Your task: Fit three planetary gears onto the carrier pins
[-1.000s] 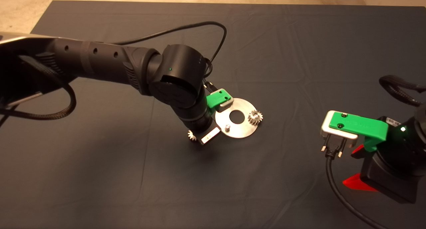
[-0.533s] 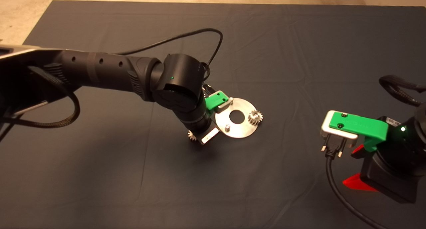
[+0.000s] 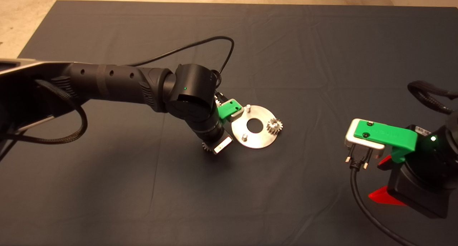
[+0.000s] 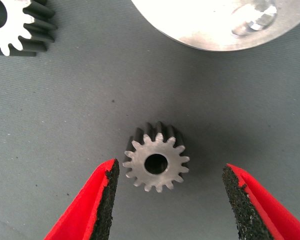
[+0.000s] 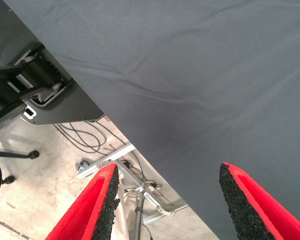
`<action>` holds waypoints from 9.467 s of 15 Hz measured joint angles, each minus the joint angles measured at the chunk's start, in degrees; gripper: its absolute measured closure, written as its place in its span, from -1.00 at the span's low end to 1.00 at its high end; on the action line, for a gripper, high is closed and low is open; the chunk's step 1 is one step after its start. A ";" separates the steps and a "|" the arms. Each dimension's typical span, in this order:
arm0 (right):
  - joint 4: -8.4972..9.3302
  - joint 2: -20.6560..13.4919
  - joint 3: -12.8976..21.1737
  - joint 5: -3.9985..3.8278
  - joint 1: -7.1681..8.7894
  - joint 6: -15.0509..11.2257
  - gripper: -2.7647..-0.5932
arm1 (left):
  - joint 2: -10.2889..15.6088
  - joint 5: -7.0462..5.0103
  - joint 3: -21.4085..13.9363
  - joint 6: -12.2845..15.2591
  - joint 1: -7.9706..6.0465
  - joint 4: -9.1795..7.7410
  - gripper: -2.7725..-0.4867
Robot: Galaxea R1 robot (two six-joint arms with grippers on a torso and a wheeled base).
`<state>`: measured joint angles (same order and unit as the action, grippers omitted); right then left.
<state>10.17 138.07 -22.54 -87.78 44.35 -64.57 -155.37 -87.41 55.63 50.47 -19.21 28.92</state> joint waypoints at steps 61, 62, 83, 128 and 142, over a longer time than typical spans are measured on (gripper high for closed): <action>0.63 1.65 -0.02 0.00 2.01 0.00 0.19 | 2.39 0.09 1.65 -0.12 3.17 1.73 0.15; 0.63 1.67 -0.02 0.02 2.01 0.00 0.19 | 2.39 0.09 1.65 -0.12 3.17 1.73 0.15; 0.63 2.08 -0.02 0.05 2.01 0.00 0.19 | 2.67 0.01 2.43 -0.02 3.12 0.90 -0.36; 0.63 2.08 -0.02 0.05 2.08 0.00 0.19 | 2.69 0.01 2.43 -0.02 2.85 0.85 -0.36; 0.66 2.08 -0.02 0.05 2.98 0.00 0.19 | 2.69 0.01 2.43 -0.02 3.71 0.86 -0.36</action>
<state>10.83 140.16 -22.56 -87.74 47.32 -64.57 -152.67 -87.39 58.05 50.44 -15.51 29.78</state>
